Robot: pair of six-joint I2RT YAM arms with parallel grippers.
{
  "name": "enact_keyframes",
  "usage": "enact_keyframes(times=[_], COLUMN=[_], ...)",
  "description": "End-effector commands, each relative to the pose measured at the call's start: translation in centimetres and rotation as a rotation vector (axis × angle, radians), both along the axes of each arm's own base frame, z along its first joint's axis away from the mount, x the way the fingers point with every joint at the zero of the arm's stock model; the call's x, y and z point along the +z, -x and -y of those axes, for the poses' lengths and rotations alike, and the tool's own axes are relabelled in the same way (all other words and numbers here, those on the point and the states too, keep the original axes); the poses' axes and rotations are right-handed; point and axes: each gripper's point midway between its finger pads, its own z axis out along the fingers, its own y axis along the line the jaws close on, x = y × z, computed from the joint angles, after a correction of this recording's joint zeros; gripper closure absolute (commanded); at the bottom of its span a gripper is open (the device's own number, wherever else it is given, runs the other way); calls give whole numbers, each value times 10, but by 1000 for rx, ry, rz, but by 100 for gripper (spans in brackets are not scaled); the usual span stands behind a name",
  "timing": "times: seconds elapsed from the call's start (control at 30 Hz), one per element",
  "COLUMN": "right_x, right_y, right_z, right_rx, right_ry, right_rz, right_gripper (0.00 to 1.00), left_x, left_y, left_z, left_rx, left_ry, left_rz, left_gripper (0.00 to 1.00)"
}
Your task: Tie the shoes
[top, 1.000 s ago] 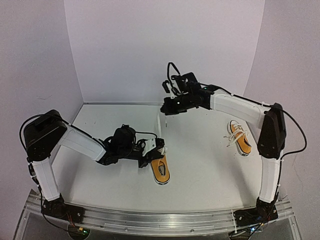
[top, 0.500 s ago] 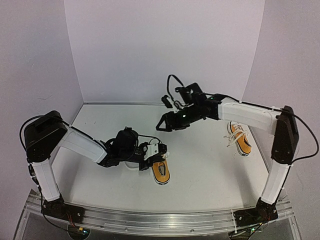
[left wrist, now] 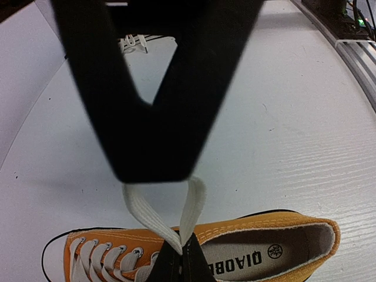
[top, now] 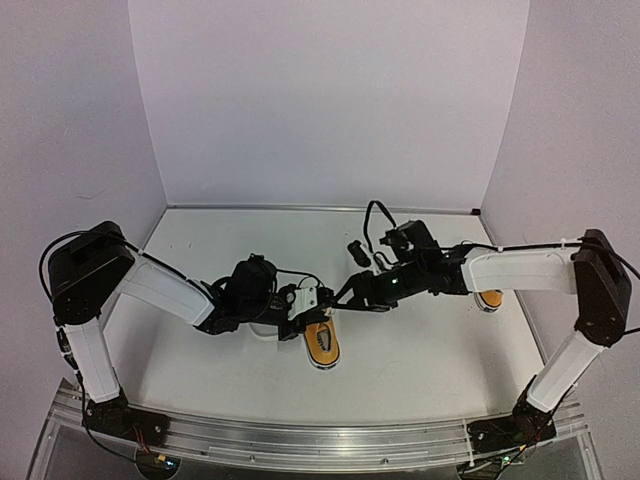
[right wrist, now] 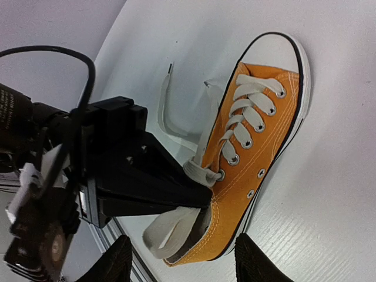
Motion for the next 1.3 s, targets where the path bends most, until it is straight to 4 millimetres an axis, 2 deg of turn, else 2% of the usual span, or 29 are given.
enact_keyframes(times=[0.0, 0.23, 0.5, 0.57, 0.63, 0.7, 0.77, 0.83, 0.87, 0.97, 1.03, 1.13, 1.27], right_x=[26, 0, -16, -15, -15, -14, -13, -13, -12, -15, -15, -14, -13], right_y=[-4, -6, -7, -8, -8, -9, -10, -11, -10, -10, -10, -11, -12], right_z=[-29, -37, -35, -35, -37, -37, -36, -35, -35, -34, -35, -36, -36], right_rx=[8, 10, -2, -4, -2, -1, -5, -10, -10, -10, -6, -3, -2], right_ry=[-142, -98, -68, -68, -68, -68, -65, -59, -56, -49, -49, -51, -51], right_rz=[33, 2, -19, -14, -12, -10, -3, 0, 1, 2, 2, 5, 7], right_gripper=[43, 57, 72, 81, 94, 100, 100, 100, 100, 100, 100, 100, 100], left_x=[25, 29, 29, 29, 30, 32, 35, 40, 38, 52, 51, 38, 16], left_y=[-5, -5, -6, -6, -6, -9, -9, -13, -15, -23, -24, -20, -13], left_z=[8, 9, 11, 11, 11, 10, 7, 1, -9, -39, -60, -88, -116], left_rx=[-4, -5, -5, -7, -5, 11, 27, 54, 77, 144, 190, 239, 267], left_ry=[47, 51, 55, 58, 58, 60, 45, -10, -67, -128, -195, -332, -503], left_rz=[46, 51, 54, 54, 54, 49, 26, -5, -41, -97, -111, -138, -211], left_gripper=[100, 100, 100, 100, 100, 94, 78, 62, 59, 51, 49, 48, 48])
